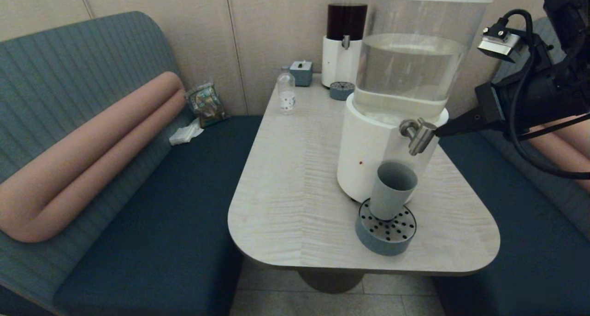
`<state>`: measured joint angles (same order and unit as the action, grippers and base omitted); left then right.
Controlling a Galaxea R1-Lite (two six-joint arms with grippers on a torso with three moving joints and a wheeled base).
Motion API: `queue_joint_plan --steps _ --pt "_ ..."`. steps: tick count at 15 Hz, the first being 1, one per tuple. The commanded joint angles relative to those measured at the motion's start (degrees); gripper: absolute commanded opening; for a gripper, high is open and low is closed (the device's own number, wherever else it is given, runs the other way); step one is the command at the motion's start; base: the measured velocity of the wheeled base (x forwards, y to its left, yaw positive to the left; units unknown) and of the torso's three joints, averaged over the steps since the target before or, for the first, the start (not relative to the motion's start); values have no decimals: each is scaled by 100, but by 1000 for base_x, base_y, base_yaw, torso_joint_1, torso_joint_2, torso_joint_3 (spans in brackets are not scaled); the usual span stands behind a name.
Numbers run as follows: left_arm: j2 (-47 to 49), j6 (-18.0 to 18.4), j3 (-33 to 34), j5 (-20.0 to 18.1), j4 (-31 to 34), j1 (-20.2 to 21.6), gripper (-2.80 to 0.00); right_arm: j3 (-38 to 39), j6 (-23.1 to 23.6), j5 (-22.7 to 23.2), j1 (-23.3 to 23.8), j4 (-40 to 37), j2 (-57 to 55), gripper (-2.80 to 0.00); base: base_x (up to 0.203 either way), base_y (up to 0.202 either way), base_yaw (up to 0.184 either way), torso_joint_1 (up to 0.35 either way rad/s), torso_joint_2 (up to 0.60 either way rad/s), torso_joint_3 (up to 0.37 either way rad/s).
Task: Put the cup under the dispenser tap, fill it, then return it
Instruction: Turn on the faucet
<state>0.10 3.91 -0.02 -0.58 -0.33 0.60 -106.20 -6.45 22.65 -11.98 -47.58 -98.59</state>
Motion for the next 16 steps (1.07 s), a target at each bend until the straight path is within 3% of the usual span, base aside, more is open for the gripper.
queue_joint_plan --steps 1,11,16 --pt "-1 -3 2 -3 -2 2 -280 90 -6 3 3 70 -3 -280 0 0 0 0 0 0" --pt "-1 4 2 -3 -2 2 -280 117 126 -41 82 47 463 -280 0 0 0 0 0 0" --pt "-1 4 2 4 -2 2 -280 197 110 -129 77 578 345 -280 0 0 0 0 0 0"
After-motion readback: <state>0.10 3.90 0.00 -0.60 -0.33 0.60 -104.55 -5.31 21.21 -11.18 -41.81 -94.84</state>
